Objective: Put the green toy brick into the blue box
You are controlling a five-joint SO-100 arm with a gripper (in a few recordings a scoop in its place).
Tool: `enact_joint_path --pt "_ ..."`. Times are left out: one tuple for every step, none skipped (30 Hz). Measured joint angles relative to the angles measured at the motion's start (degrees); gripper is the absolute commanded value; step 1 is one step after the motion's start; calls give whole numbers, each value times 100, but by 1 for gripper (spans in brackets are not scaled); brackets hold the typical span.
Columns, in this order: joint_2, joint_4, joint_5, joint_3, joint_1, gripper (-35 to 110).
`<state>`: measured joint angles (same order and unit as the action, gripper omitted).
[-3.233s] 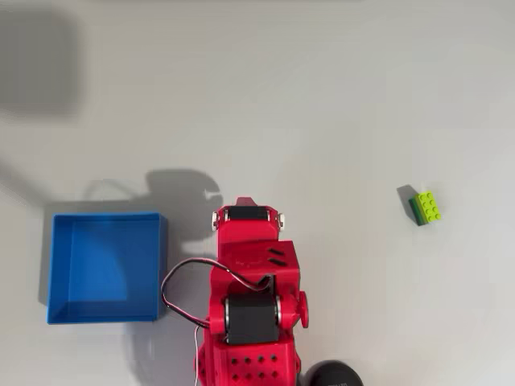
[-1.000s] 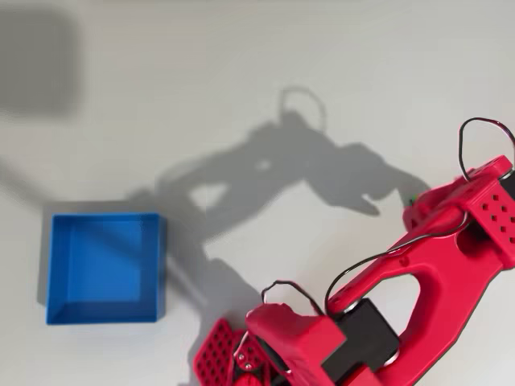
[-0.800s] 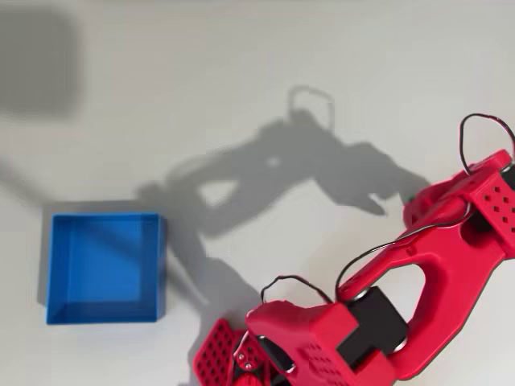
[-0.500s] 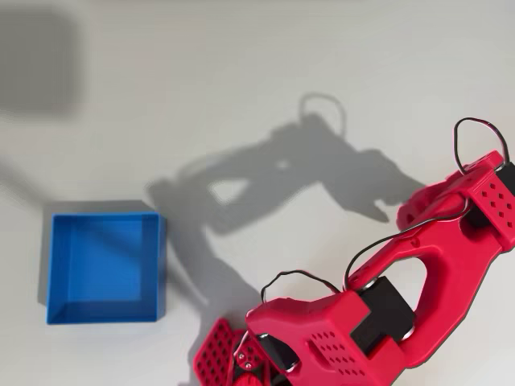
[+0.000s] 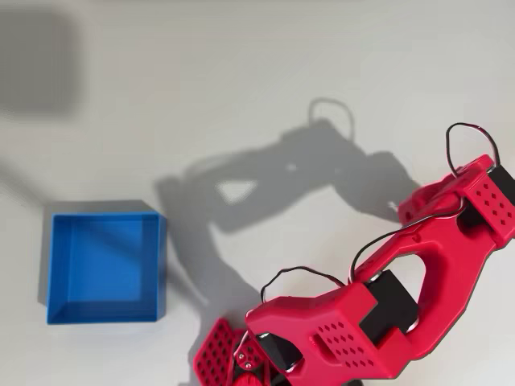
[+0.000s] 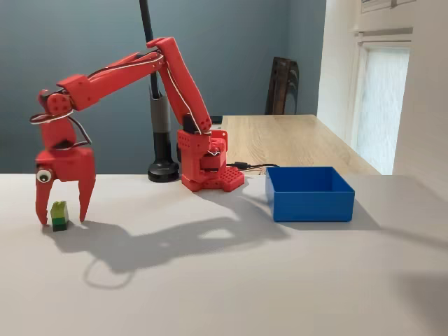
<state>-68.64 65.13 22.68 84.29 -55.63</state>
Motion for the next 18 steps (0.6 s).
enact_joint_path --pt "0 0 -44 0 18 0" --pt "0 0 -44 0 35 0" --pt "0 0 -26 0 44 0" --pt "0 9 -18 0 53 0" --pt "0 9 0 0 53 0" --pt "0 9 0 0 53 0" --pt "0 9 -26 0 53 0" --pt "0 9 -44 9 53 0" --pt "0 26 -53 18 70 0" --pt "0 79 -70 35 79 0" --pt "0 123 -79 53 114 0" --pt "0 176 -97 53 149 0" --pt "0 220 -123 53 176 0" --pt "0 299 -141 53 237 0" --pt "0 422 -149 44 308 0" --pt "0 580 -149 26 396 0" --pt "0 721 -158 9 510 0" --pt "-18 817 -193 0 624 0"
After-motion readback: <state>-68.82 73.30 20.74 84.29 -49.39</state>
